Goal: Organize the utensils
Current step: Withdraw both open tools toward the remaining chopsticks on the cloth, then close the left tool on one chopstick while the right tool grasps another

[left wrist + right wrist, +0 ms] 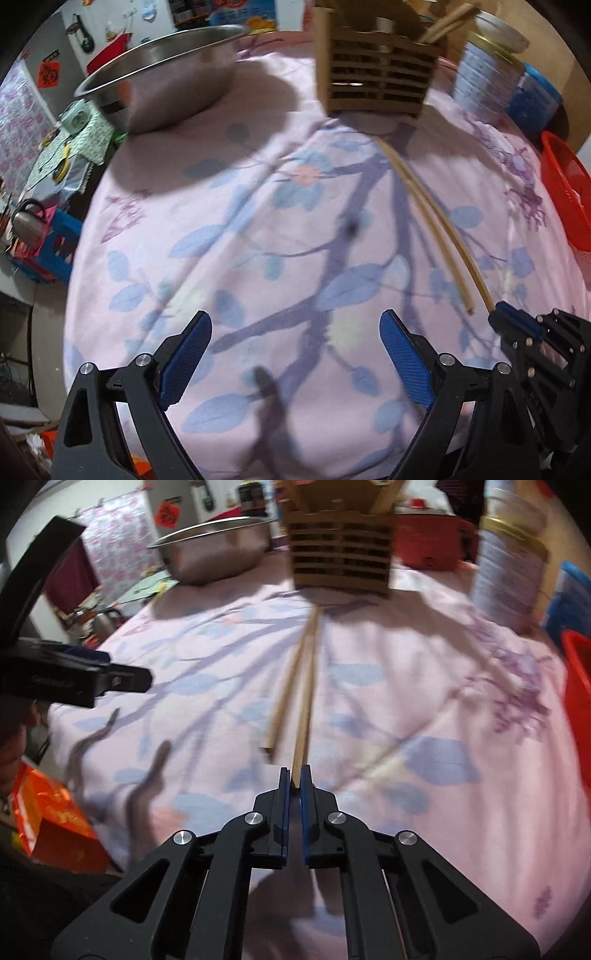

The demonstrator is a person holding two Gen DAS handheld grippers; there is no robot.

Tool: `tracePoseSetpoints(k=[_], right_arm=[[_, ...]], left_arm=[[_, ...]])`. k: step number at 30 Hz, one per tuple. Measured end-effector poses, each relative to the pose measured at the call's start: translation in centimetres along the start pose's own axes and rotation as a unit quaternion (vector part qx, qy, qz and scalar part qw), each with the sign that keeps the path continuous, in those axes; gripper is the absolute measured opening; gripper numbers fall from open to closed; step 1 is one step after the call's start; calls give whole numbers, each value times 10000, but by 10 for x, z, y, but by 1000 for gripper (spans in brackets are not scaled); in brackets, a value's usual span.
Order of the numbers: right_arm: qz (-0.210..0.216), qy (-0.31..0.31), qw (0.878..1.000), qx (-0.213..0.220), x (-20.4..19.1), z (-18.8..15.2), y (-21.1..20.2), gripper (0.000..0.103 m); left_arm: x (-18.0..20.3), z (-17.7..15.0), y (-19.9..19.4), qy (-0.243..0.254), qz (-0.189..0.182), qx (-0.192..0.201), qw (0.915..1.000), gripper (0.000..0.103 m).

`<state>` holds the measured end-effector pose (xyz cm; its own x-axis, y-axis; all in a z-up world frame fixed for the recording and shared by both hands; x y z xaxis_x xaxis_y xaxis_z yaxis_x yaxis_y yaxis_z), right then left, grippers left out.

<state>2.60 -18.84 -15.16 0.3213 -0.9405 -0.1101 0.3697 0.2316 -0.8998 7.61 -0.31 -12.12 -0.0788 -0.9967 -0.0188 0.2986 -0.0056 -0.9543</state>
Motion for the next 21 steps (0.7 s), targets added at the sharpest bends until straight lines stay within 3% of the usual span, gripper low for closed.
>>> tracePoseSetpoints(k=[13,21], right_arm=[[-308,-100,9995,42,62,2,-44,6],[-321,-531,9981,7,81,8,-49,6]], left_arm=[[113,13,9,621,-626,337,9955,90],[125,16,29,224,-743,308,9965,66]])
Point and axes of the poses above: each gripper's, at about its wrist camera, not at the fingertips, and y roughly the way its jaws point, x to its right, z to its top, the point moved 7 cm from there along y, roughly the way its jaws point, and after that the axes turned 6 degrees about -x, right-handed, at the moved point
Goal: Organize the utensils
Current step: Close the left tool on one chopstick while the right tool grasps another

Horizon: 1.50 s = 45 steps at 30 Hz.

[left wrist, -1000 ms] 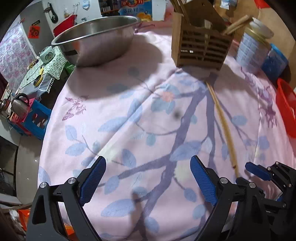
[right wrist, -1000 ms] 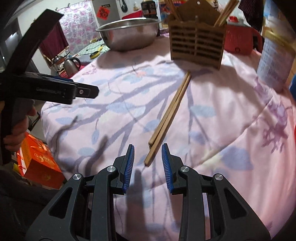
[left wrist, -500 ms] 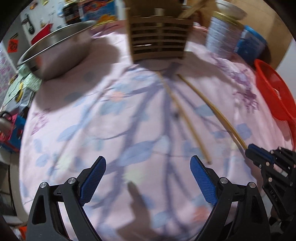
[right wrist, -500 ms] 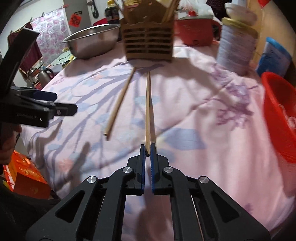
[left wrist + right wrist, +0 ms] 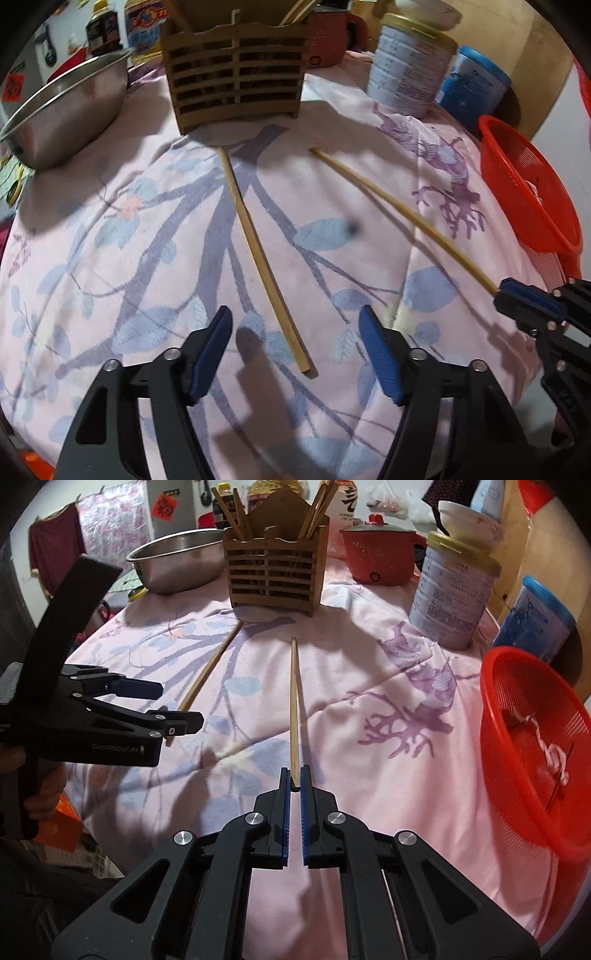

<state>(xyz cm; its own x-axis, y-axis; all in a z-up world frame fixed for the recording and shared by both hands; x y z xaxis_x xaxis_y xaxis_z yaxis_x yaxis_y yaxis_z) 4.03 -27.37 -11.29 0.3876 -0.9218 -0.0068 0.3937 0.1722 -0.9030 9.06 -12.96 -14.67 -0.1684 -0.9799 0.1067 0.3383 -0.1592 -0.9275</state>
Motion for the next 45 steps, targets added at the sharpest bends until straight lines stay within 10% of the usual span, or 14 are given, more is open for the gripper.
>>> tracePoseSetpoints(k=[10,22,26,31,35,45], right_arm=[[-67,-440,9990,68,11,3,-4,6],[325,-543,9979,133,-13,17,7,6],[337,-455,9983,124,-18,16,7,6],[184,-315,9993,68,-10,9,6,8],[30,-129,9999,51,5,4,2,10],[385,340,9985,-180,-2,3,31,10]], left_arm=[[-23,-10,-4,-427,218,297,9984,13],[-56,-32,-19,-775,405,169,9960,13],[-57,-35,-21,-641,475,135,9967,37],[-54,-30,-17,-494,502,222,9973,39],[-54,-23,-15,-494,469,333,9971,11],[-103,-38,-28,-936,768,98,9926,7]])
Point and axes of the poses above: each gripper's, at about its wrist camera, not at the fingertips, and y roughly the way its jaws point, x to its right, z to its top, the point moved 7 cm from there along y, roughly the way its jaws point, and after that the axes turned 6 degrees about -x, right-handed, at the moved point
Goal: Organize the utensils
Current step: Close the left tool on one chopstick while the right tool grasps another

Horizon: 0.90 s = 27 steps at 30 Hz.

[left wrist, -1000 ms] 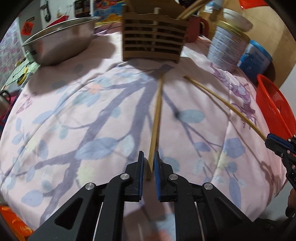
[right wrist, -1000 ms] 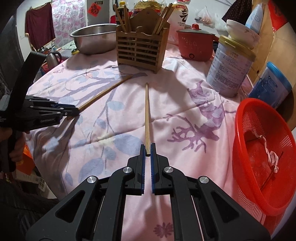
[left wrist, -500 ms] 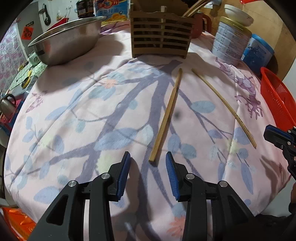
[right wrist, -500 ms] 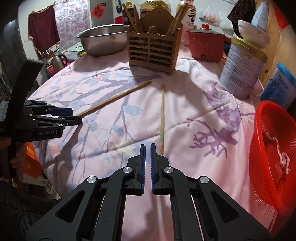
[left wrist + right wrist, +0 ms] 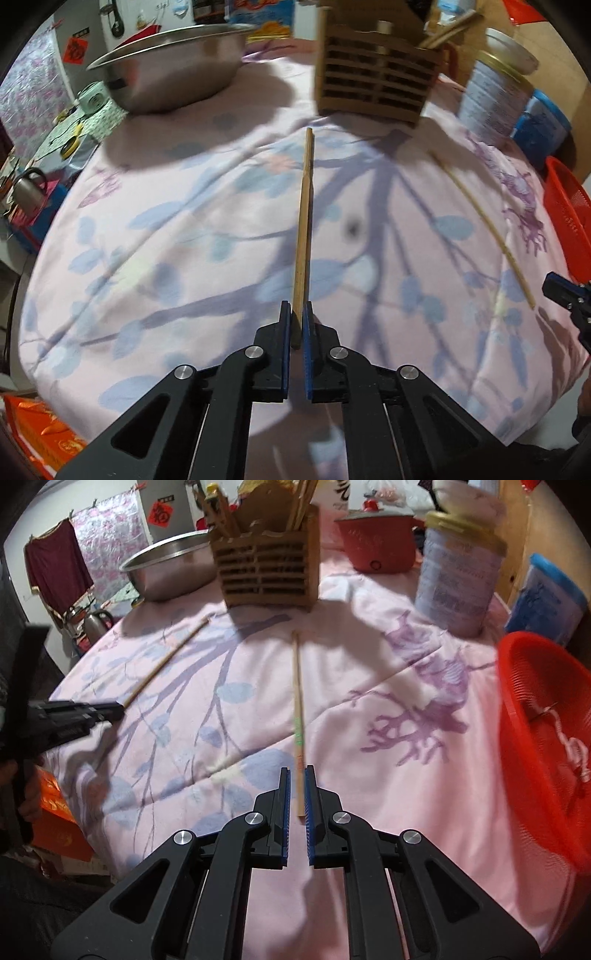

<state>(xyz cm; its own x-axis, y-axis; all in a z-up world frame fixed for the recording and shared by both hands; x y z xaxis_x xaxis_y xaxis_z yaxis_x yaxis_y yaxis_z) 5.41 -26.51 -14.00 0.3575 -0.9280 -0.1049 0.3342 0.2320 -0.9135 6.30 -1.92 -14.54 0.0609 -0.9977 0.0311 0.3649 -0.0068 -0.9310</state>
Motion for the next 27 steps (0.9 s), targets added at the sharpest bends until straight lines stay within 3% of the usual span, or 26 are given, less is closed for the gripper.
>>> tracePoseSetpoints(k=[5,15,22,27], right_arm=[[-13,252,9997,-25,-2,-2,15,10],[21,743,9972,101,6,-4,18,9],[36,989,9947,283,17,1,14,10],[30,856,9960,262,14,-4,21,12]], left_arm=[[-23,-4,-3,-48,43,-118,9999,7],[-22,6,1,321,87,-160,9993,8],[-31,16,6,364,129,-167,9991,30],[-33,22,9,413,65,-184,9990,34]])
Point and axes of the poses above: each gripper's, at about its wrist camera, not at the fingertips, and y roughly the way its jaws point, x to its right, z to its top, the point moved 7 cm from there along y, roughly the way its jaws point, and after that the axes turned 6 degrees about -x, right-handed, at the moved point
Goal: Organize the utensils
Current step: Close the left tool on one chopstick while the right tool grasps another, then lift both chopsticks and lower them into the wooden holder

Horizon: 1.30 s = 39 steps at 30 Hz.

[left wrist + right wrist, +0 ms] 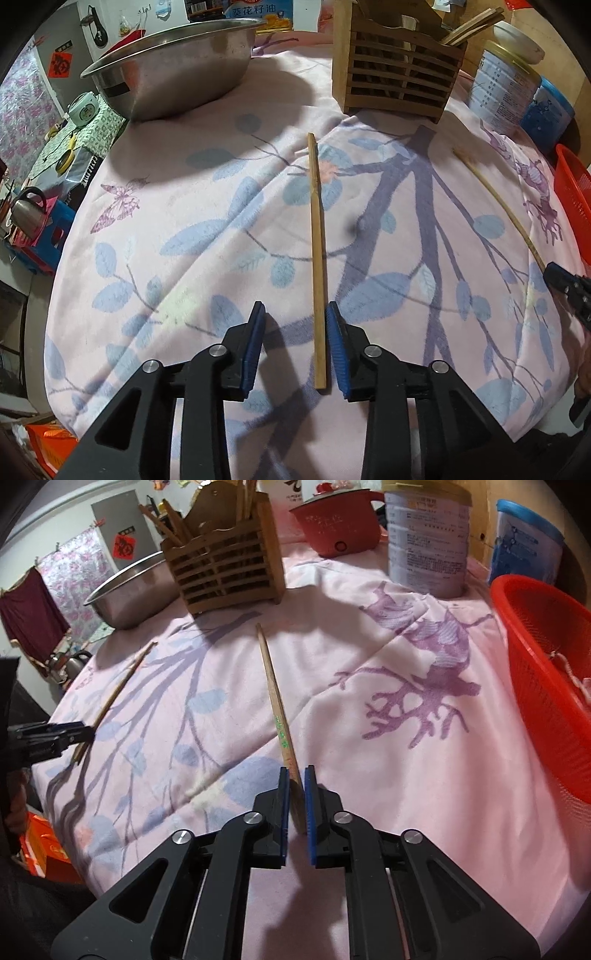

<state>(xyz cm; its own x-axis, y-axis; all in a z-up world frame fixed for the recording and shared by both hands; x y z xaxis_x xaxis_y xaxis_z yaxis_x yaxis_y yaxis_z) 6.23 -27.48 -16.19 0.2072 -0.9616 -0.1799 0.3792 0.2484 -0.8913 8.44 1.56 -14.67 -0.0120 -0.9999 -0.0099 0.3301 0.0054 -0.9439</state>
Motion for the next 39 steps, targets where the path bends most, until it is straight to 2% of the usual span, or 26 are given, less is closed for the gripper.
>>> tracePoseSetpoints(k=[10,16,27,28,29,32,39], right_arm=[[-76,-203,9997,96,-1,-4,-2,8],[4,-407,9991,-102,-14,-6,-4,6],[131,-431,9989,-141,-28,-14,-4,6],[132,-409,9990,-141,-28,-14,-4,6],[137,-382,9991,-147,-28,-14,-4,6],[154,-299,9993,-183,-27,-15,-6,6],[-16,-445,9989,160,-30,-1,-37,6]], left_arm=[[4,-4,-2,54,-25,104,9999,32],[20,-14,-6,266,-59,207,9994,16],[23,-20,-9,64,6,445,9990,16],[23,-20,-9,47,7,434,9990,15],[23,-19,-9,34,-18,417,9991,8],[23,-18,-11,-36,-209,269,9994,6],[28,-8,-32,178,-191,429,9987,6]])
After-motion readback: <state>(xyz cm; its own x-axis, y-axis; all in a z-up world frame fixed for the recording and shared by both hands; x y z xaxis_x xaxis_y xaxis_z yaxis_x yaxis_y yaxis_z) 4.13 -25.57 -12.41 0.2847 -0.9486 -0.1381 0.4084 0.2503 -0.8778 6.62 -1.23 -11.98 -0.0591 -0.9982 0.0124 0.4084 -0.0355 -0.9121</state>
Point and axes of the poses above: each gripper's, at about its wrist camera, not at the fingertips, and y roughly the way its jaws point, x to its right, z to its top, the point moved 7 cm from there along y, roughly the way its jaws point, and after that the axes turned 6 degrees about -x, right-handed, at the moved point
